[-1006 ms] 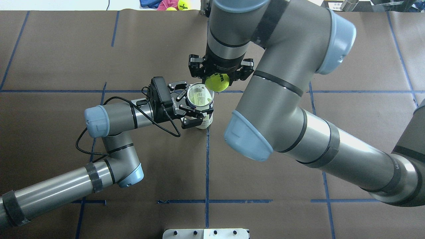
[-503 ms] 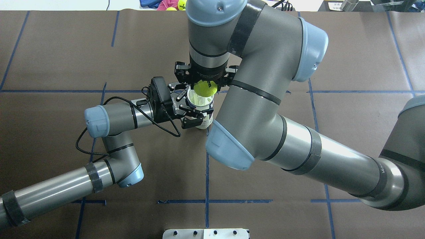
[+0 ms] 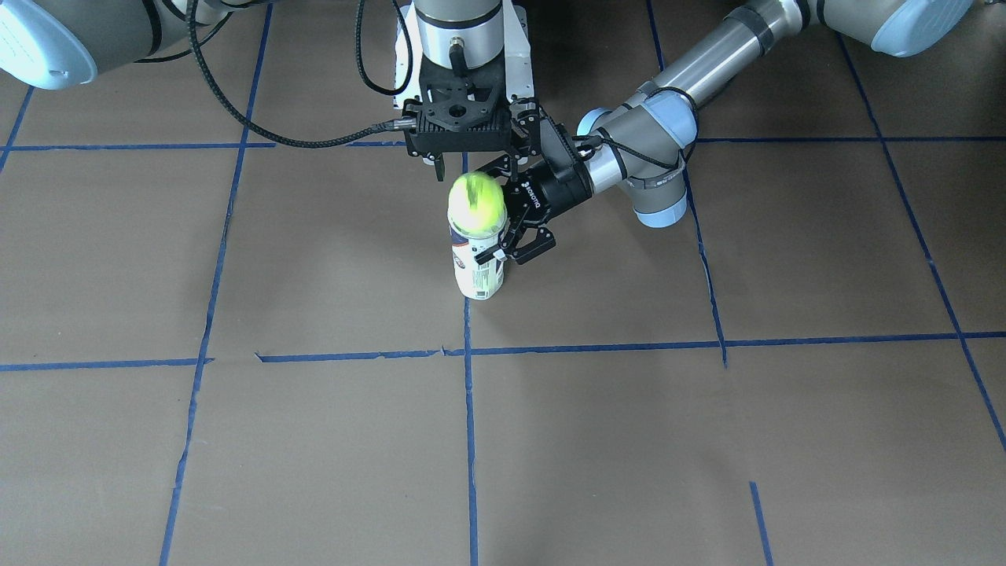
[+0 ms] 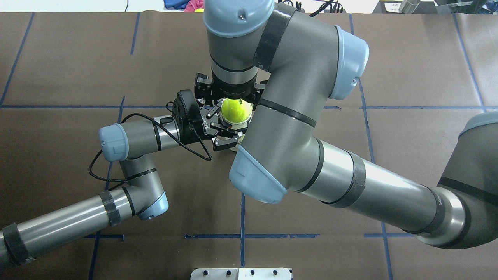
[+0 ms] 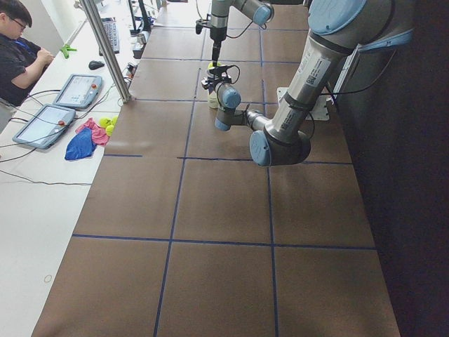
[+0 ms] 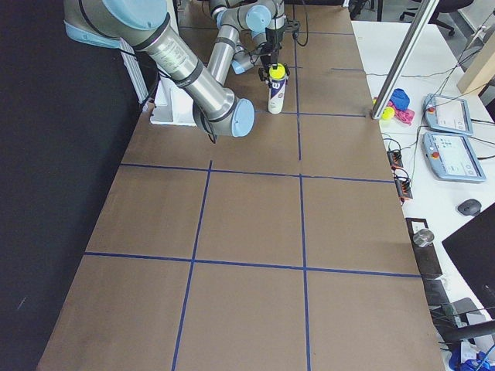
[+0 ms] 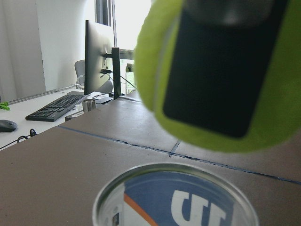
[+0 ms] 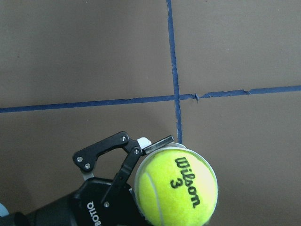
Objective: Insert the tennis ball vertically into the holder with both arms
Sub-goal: 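Lower the second ball into the can and open the right gripper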
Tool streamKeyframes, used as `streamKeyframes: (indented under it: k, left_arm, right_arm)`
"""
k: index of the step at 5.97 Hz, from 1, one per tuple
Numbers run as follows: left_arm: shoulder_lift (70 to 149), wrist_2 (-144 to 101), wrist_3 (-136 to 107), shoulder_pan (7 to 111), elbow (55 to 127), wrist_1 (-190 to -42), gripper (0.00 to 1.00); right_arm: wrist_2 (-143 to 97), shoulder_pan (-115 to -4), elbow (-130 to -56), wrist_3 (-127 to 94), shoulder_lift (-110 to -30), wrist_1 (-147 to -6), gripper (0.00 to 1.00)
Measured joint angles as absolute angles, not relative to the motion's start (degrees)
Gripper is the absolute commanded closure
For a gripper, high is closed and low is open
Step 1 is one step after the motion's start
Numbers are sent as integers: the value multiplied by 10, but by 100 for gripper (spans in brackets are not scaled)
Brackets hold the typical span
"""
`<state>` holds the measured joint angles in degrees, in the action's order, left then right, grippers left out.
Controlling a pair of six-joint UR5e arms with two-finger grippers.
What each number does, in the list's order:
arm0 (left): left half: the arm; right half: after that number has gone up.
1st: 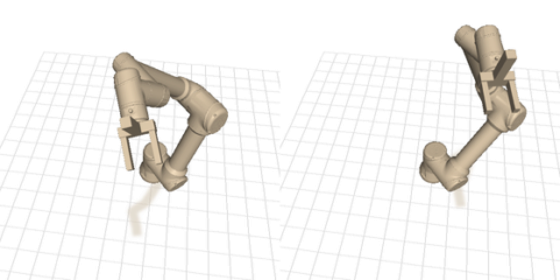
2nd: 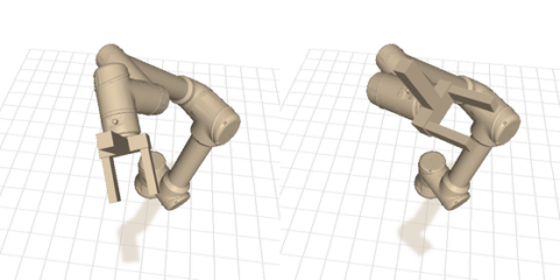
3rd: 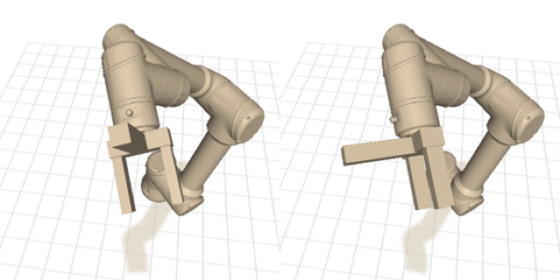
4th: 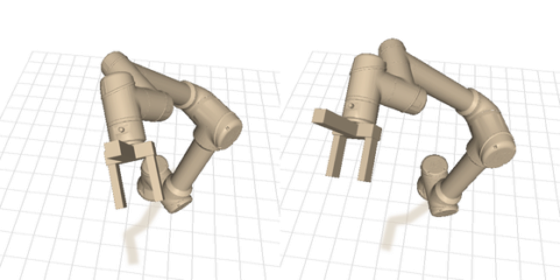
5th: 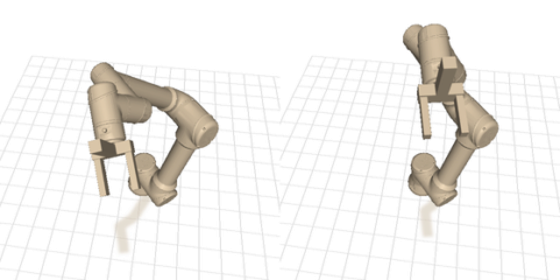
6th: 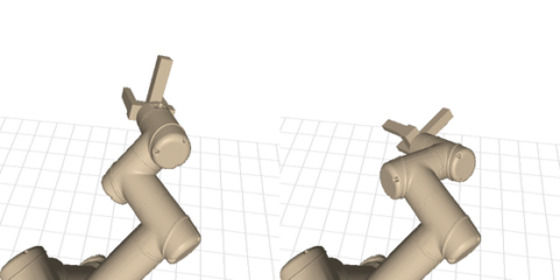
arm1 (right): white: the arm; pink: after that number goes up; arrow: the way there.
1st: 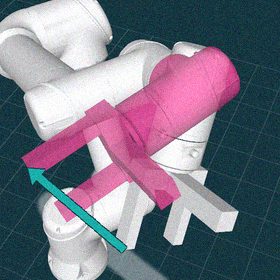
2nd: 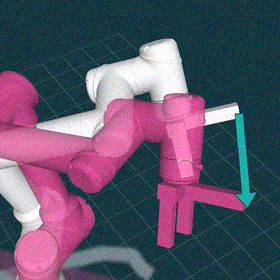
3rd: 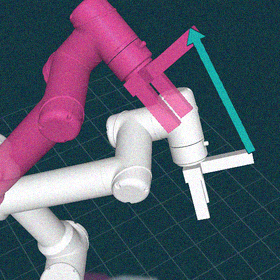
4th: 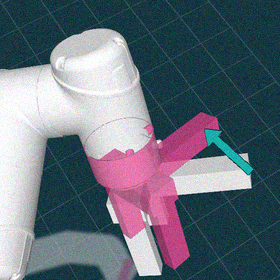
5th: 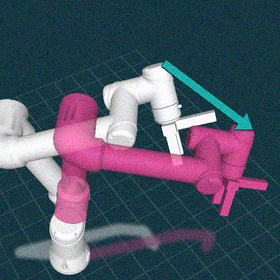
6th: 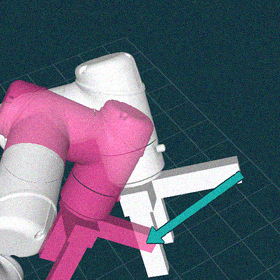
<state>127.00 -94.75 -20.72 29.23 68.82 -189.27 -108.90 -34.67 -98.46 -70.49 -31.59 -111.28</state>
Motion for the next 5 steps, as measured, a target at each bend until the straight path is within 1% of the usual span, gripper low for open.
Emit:
streamKeyframes:
  k: [2, 3, 5]
  left_arm:
    - [1270, -947, -207, 293, 688, -1893, 13]
    - [1270, -947, -207, 293, 688, -1893, 8]
    - [1271, -947, -208, 296, 692, -1893, 2]
  right_arm:
    - [-1089, -347, -984, -703, -315, -1113, 0]
    - [-1089, -348, -984, -696, -316, -1113, 0]
    - [-1109, -380, -988, -632, -338, -1113, 0]
